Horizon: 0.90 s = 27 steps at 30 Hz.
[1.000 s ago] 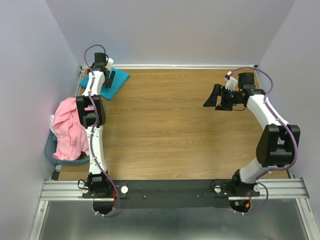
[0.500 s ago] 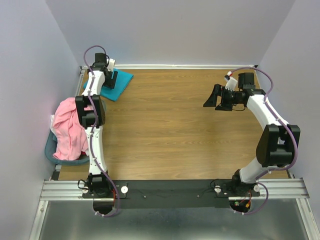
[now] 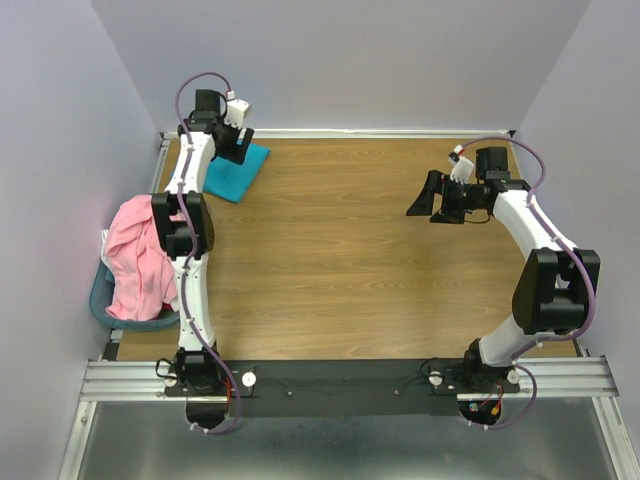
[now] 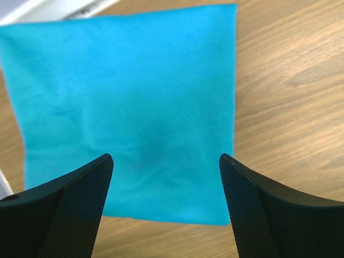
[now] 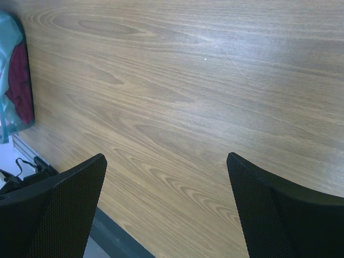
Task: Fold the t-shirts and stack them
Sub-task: Neatly place the folded tshirt to the corner
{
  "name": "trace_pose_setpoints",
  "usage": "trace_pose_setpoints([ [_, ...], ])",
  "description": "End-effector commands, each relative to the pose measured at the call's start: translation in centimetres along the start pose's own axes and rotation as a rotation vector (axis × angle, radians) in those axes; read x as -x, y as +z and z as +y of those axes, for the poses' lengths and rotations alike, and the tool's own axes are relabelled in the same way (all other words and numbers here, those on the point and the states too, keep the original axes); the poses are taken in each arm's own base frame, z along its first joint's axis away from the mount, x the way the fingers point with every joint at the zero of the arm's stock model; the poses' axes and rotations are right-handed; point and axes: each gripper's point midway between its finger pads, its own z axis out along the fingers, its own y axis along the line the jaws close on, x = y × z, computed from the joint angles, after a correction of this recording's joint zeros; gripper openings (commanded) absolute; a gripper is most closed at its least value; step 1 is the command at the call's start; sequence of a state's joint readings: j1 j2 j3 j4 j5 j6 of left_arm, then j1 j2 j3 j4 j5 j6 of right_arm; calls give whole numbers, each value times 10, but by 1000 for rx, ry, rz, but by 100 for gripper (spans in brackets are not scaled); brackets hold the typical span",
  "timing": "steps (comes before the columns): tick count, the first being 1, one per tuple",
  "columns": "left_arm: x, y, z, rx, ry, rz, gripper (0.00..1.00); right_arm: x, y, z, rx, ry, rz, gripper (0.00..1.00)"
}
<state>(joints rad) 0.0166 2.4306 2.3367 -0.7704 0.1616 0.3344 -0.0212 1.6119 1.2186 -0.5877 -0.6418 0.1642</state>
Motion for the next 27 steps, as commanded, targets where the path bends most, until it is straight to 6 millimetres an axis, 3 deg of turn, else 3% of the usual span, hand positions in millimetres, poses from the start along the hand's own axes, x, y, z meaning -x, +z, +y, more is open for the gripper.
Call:
trace_pose_setpoints([
  [1,18,-31,42,0,41,-97,87,-8,-5,1,7,12,10,100],
  [5,-2,-20,63,6,15,-71,79,-11,-4,-1,4,17,18,100],
  [8,-20,-8,63,-32,-15,-43,58,-11,-3,-1,6,19,20,100],
  [12,-25,-6,71,-90,-148,-91,28,-12,-3,-1,4,19,21,100],
  [19,-46,12,91,-99,-316,-99,18,-16,-3,-3,-1,19,26,100],
  [24,-64,24,107,-23,-426,-61,0,-17,-3,-3,-3,20,27,100],
  [27,-77,25,114,26,-476,-32,0,-17,-3,-4,-6,20,28,100],
])
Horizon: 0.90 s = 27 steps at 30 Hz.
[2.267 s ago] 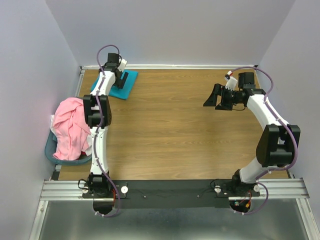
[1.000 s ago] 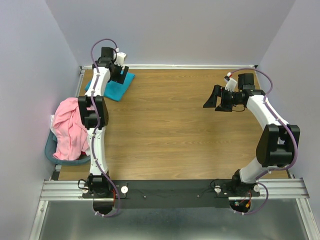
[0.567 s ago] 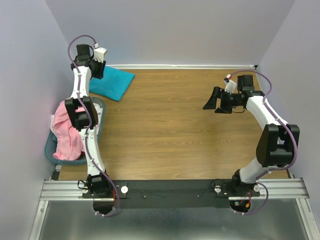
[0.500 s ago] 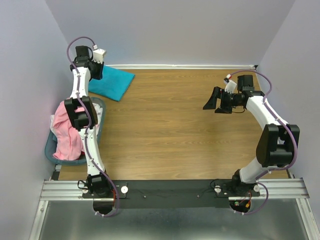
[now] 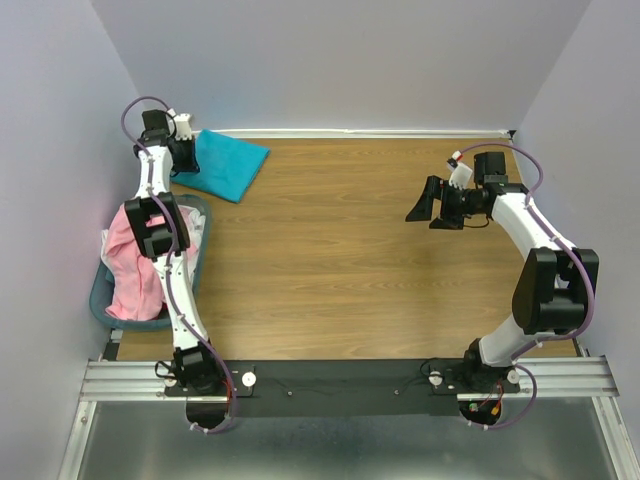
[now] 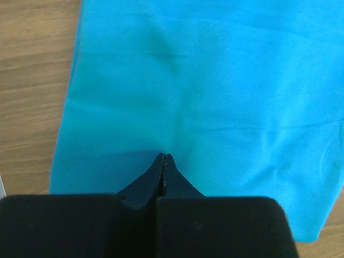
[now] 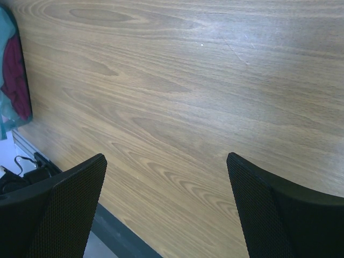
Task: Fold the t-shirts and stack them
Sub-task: Neatly place the folded tshirt to the corner
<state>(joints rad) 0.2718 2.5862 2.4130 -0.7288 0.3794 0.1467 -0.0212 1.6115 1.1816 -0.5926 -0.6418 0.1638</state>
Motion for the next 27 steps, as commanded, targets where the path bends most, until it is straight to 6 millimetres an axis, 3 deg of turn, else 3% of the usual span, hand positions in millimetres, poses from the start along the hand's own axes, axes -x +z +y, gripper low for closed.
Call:
trace_pose_setpoints([
  [1,1,-3,18,90,-101,-17,0,-3,-6,1,-1,-2,-4,100],
  [7,-39,-7,26,204,-315,89,0,-3,-5,0,2,-3,-1,100],
  [8,-35,-17,26,228,-328,74,0,-3,-5,1,3,-3,-1,100],
  [9,-53,-15,24,236,-357,112,0,-3,-6,1,2,-5,-2,100],
  [10,-48,-21,22,243,-383,94,0,-3,-6,1,2,-4,-2,100],
  [12,-57,-23,18,248,-411,112,0,-3,-8,2,0,-10,-9,100],
  [16,-39,-33,8,203,-410,67,0,-5,-9,2,-3,-11,-9,100],
  [19,-7,-48,1,154,-330,-16,0,-5,-9,3,3,-12,-9,100],
  [21,21,-62,-2,142,-249,-88,7,-5,-10,3,2,-13,-11,100],
  [23,50,-80,-9,155,-182,-155,20,-5,-9,3,4,-12,-9,100],
  [25,69,-94,-20,152,-134,-201,37,-6,-9,3,6,-13,-8,100],
  [27,72,-92,-37,157,-76,-201,48,-6,-8,3,7,-11,-5,100],
])
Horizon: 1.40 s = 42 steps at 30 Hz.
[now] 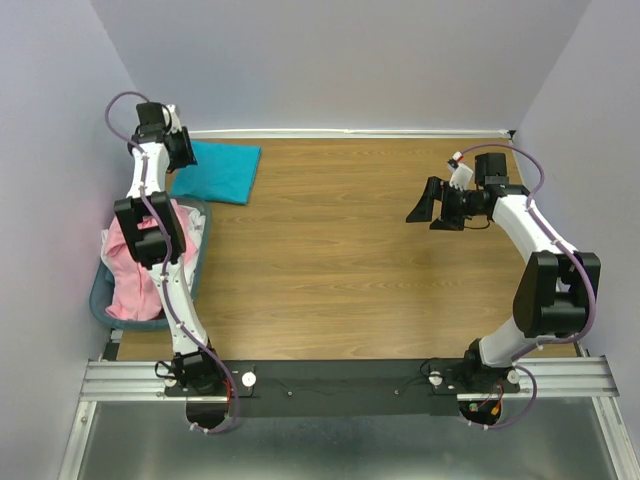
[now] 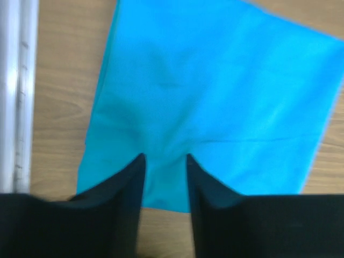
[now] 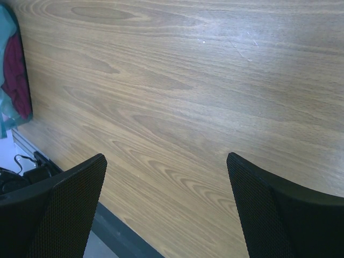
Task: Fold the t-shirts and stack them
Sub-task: Neatly place the folded tshirt to the corner
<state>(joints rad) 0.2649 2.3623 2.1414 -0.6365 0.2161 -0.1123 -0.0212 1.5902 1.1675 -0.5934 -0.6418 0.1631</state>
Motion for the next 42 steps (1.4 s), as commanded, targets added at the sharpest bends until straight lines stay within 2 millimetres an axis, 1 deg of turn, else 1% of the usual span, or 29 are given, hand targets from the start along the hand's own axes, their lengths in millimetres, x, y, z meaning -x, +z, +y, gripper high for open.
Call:
trace_pose_setpoints([
  [1,57,-50,-46,-29,224,-170,52,-3,-5,1,6,-8,0,100],
  [2,51,-48,-53,-39,270,-150,53,-3,-5,1,8,-9,-1,100],
  [3,45,-44,-67,-66,325,-129,53,-3,-5,1,6,-6,0,100],
  [4,38,-43,-70,-75,402,-97,56,-3,-5,1,6,-9,-1,100],
  [5,30,-36,-72,-82,428,-71,60,-2,-5,1,6,-9,-1,100],
  [6,25,-33,-80,-99,465,-58,61,-2,-5,1,6,-7,-1,100],
  [7,14,-26,-81,-109,512,-22,63,-2,-5,1,6,-10,-2,100],
  [8,11,-23,-80,-92,537,-10,64,-2,-6,2,7,-11,-4,100],
  [10,4,-18,-84,-87,593,19,64,-3,-5,1,3,-9,-2,100],
  [11,-4,-11,-84,-61,642,49,64,-4,-5,1,4,-9,0,100],
  [13,-13,-2,-84,-26,698,84,65,-4,-5,1,6,-8,0,100],
  [16,-18,4,-79,14,713,104,70,-3,-5,1,5,-9,-1,100],
  [17,-23,9,-77,15,715,118,71,-4,-5,0,4,-7,1,100],
  [19,-28,13,-72,35,720,135,72,-5,-5,0,1,-9,1,100],
  [20,-32,18,-69,39,720,150,76,-5,-5,0,1,-9,2,100],
  [21,-34,20,-62,72,723,162,78,-6,-5,-1,-1,-8,3,100],
  [22,-35,22,-59,85,727,171,78,-6,-5,-1,1,-9,2,100],
  [23,-42,29,-56,92,730,190,78,-6,-4,-1,1,-6,4,100],
  [24,-43,31,-52,111,731,196,78,-6,-4,-1,1,-8,3,100],
  [25,-49,38,-46,130,737,215,79,-6,-4,-1,-1,-6,4,100],
  [29,-54,48,-37,158,717,236,79,-6,-5,-1,-4,-10,2,100],
  [30,-54,53,-34,158,706,232,79,-6,-5,-1,-4,-8,2,100],
  [32,-52,56,-27,156,673,230,79,-7,-5,-2,-7,-11,2,100],
  [33,-56,62,-24,148,650,239,79,-8,-5,-2,-9,-8,4,100],
  [34,-49,61,-19,154,629,224,79,-8,-5,-3,-9,-9,4,100],
  [36,-48,66,-14,150,603,219,78,-8,-5,-3,-10,-10,4,100],
  [37,-49,67,-9,143,582,224,77,-9,-4,-4,-11,-7,7,100],
  [38,-46,66,-8,141,580,216,77,-9,-4,-3,-9,-7,8,100],
  [42,-46,66,-4,140,588,214,75,-9,-2,-3,-3,-6,12,100],
])
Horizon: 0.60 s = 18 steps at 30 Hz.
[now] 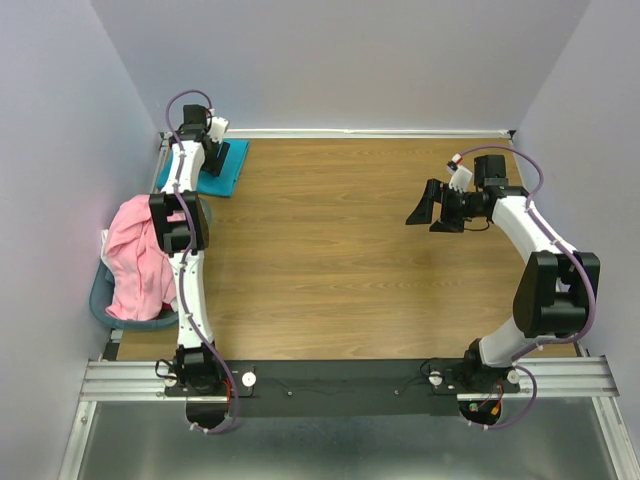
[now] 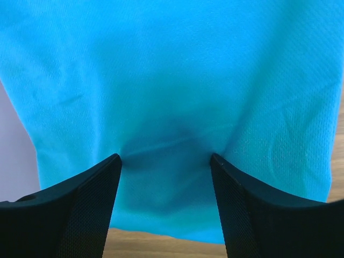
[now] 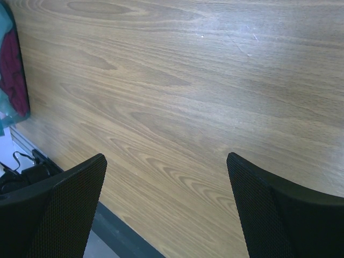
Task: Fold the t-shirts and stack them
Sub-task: Neatly place the folded tshirt to the corner
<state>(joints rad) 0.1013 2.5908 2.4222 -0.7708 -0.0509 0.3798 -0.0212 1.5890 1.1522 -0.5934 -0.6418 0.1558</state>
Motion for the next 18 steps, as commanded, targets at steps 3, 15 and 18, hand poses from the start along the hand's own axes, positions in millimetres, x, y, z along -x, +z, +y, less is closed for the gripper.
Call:
trace_pose_setpoints([
  [3,-35,18,0,-29,3,87,73,-3,-3,-1,3,-3,3,100],
  [15,-10,15,-30,-124,34,12,70,-5,-3,-1,7,2,7,100],
  [18,-3,16,-34,-134,25,-7,70,-5,-3,-1,7,-1,6,100],
])
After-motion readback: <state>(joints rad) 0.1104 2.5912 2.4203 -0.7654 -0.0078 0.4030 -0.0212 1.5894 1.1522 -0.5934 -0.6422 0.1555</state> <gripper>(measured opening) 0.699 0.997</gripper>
